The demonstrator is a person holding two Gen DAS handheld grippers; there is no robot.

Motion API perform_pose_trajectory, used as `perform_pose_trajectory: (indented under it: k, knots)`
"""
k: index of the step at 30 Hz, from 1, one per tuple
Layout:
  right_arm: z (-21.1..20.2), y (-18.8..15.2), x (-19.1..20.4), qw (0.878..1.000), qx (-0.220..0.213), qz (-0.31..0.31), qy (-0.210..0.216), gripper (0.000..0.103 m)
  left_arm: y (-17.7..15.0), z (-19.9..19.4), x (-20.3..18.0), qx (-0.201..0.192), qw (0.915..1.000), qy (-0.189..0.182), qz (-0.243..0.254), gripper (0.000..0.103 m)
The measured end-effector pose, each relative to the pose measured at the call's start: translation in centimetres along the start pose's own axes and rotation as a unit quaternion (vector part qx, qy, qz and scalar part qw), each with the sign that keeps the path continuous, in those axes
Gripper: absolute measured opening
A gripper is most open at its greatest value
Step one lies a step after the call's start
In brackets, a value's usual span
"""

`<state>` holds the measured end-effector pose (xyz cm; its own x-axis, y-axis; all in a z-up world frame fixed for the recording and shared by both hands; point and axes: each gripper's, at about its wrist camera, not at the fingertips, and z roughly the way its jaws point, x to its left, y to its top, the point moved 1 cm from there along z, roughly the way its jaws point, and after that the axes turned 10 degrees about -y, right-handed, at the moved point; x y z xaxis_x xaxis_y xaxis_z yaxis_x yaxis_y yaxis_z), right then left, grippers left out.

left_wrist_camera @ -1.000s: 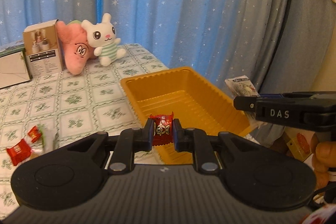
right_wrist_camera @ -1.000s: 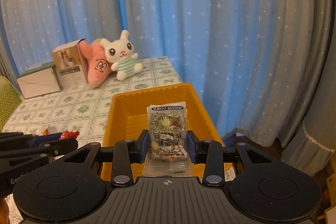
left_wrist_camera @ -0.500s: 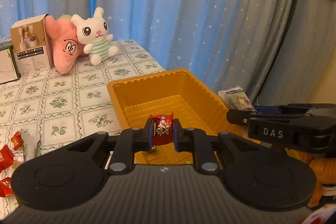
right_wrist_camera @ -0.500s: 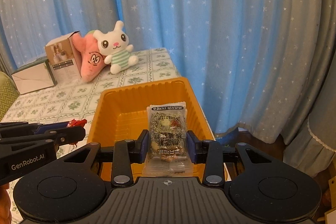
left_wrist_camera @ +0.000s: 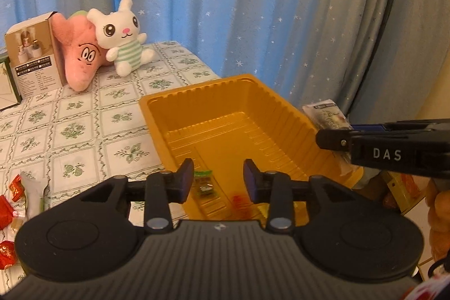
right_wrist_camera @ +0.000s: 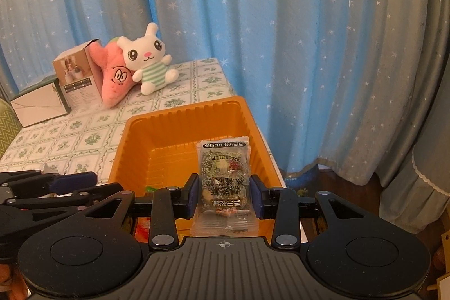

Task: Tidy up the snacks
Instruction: 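Carry the cookie packet and red candy over the orange tray and release both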

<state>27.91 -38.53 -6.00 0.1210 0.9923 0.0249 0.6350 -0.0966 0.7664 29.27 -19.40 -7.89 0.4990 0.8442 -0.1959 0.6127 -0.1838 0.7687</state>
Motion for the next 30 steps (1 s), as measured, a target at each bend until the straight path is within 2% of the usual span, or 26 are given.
perform_pose_trajectory:
  k: [4,7,13,16,18,21,30]
  knots:
    - [0.1,0.1,0.0,1.000,0.004,0.005,0.005,0.038,-0.2,-0.9,0.7,-0.005,0.9999,0.011,-0.002,0.040]
    - [0.1,0.3,0.1,1.000,0.006,0.006,0.009,0.038,-0.3,-1.6,1.1,-0.007,0.9998,0.019,-0.007,0.049]
    - [0.8,0.6,0.7,1.000,0.017,0.008,0.024,0.038,-0.5,-2.3,1.6,-0.009,0.9996,0.023,-0.014,0.053]
    - [1.5,0.7,0.5,0.998,0.021,0.030,0.052,0.038,-0.7,-2.6,1.7,-0.010,0.9995,0.024,-0.015,0.059]
    - [1.6,0.8,0.5,0.998,0.017,0.038,0.054,0.039,-0.9,-3.0,1.8,-0.015,0.9993,0.030,-0.018,0.067]
    - [1.0,0.8,0.5,0.998,0.011,0.043,0.048,0.052,-1.2,-3.6,2.0,-0.019,0.9990,0.036,-0.021,0.068]
    - [-3.0,0.7,1.2,0.999,-0.004,0.035,0.041,0.053,-2.5,-6.8,2.0,-0.024,0.9984,0.043,-0.028,0.069]
